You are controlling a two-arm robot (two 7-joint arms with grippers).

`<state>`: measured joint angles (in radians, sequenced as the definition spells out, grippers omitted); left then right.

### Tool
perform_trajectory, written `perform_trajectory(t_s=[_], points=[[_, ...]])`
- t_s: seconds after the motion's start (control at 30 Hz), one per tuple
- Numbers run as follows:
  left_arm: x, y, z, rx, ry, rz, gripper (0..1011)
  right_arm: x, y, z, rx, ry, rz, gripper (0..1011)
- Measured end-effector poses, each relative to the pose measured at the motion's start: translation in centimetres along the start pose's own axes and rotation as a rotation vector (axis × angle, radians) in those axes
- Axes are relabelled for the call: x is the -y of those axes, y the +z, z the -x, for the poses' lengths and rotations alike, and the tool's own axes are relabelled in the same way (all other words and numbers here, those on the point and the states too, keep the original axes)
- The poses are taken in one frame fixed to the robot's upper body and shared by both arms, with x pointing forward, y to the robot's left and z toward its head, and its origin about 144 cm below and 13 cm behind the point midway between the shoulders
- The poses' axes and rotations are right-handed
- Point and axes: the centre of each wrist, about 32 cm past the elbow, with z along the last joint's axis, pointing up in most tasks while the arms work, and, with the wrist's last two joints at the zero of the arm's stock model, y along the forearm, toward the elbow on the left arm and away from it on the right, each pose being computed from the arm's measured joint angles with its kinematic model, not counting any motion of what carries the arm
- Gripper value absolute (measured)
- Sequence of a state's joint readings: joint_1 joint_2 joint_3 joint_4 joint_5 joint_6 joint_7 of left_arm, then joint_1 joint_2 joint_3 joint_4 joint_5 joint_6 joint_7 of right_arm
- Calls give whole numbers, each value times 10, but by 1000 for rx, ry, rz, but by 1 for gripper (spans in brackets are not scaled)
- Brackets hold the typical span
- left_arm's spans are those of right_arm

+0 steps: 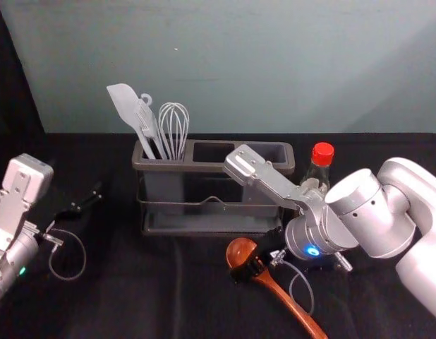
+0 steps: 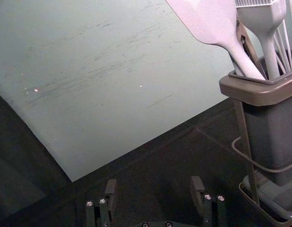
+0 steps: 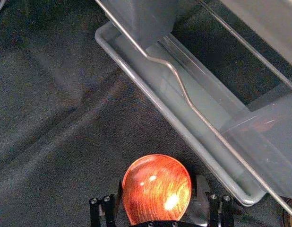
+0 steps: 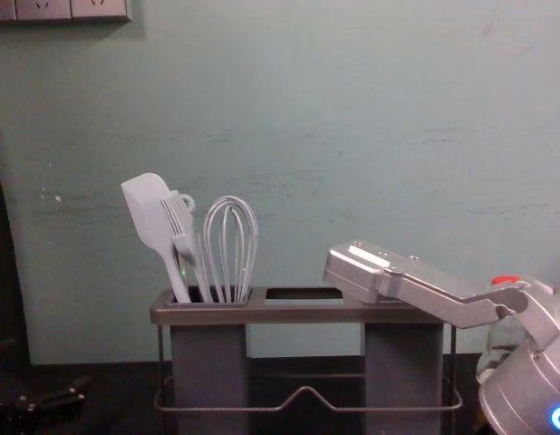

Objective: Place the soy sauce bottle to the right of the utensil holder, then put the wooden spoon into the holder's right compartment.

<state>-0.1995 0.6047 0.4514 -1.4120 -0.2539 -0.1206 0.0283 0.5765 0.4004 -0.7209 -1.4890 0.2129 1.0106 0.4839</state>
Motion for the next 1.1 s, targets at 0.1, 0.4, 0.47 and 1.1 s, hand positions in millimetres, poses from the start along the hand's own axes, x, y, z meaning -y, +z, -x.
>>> perform_trajectory(t_s=[0.1, 0.4, 0.47, 1.1], points=[[0, 0, 0, 0, 0, 0, 1011, 0, 0, 0, -1, 0, 0, 1002], [0, 0, 0, 0, 0, 0, 1011, 0, 0, 0, -3, 2, 0, 869], [0, 0, 0, 0, 0, 0, 1011, 1, 0, 0, -3, 2, 0, 840], [0, 0, 0, 0, 0, 0, 1011, 28, -9, 12, 35, -51, -130, 836]])
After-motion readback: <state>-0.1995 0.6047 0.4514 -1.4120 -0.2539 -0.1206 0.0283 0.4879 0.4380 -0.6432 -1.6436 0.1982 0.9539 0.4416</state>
